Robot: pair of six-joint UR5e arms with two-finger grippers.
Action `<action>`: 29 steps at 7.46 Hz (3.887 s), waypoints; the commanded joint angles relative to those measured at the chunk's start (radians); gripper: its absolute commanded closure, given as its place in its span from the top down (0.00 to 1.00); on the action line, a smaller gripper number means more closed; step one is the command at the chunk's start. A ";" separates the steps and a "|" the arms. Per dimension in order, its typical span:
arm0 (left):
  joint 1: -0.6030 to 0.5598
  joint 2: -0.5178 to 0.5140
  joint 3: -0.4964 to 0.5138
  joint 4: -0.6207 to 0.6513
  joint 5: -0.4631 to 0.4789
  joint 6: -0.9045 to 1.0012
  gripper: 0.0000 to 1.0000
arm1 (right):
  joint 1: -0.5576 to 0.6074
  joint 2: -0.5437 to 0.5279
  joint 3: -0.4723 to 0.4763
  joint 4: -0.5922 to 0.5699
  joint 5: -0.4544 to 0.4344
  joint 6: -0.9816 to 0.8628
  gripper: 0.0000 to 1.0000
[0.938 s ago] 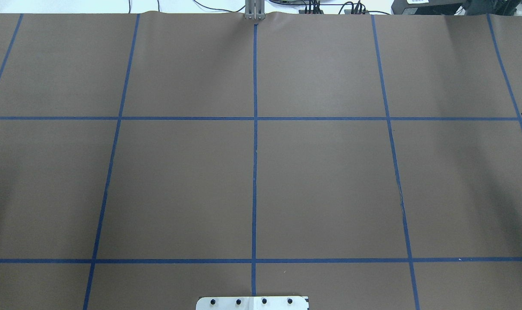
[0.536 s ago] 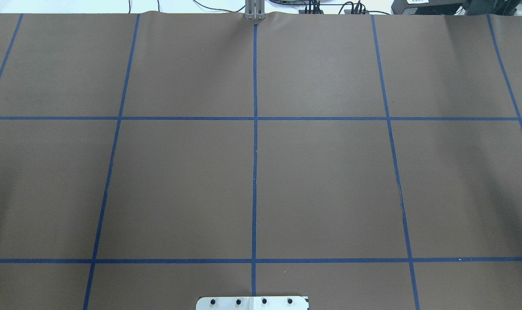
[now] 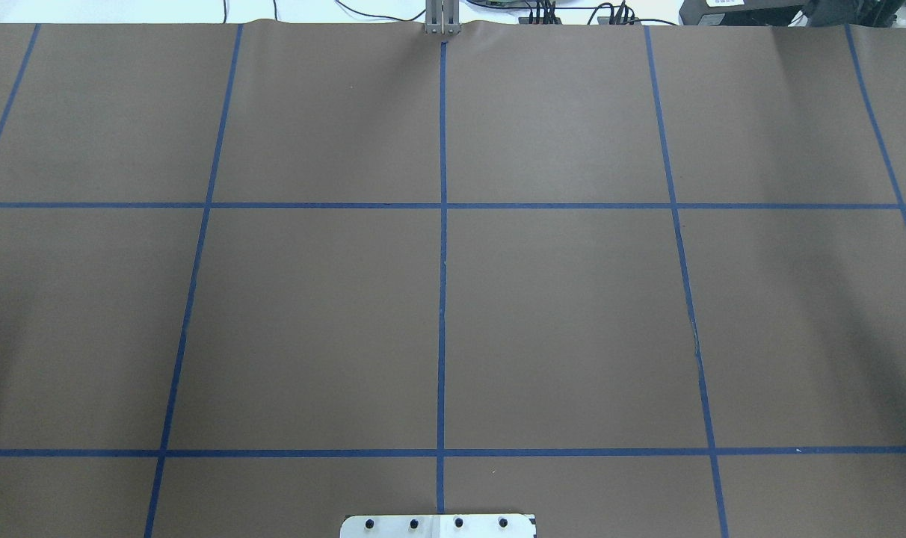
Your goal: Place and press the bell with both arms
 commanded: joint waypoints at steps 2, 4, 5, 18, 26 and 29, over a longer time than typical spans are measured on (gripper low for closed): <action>0.003 0.000 -0.003 -0.014 0.000 0.000 0.38 | 0.000 -0.002 0.003 0.000 0.000 0.002 1.00; 0.001 0.035 -0.026 -0.061 0.000 -0.001 0.32 | 0.000 0.000 0.005 0.000 0.000 0.002 1.00; 0.000 0.061 -0.079 -0.059 0.000 -0.009 0.28 | 0.000 0.000 0.005 0.000 0.000 0.002 1.00; -0.226 -0.657 -0.229 0.626 0.012 -0.156 0.17 | -0.002 0.006 0.003 0.000 -0.002 0.003 1.00; 0.125 -1.428 0.229 0.686 0.001 -0.820 0.18 | -0.002 0.017 0.002 -0.002 -0.002 0.005 1.00; 0.204 -1.503 0.423 0.388 0.007 -0.971 0.20 | -0.002 0.017 0.002 -0.002 -0.002 0.005 1.00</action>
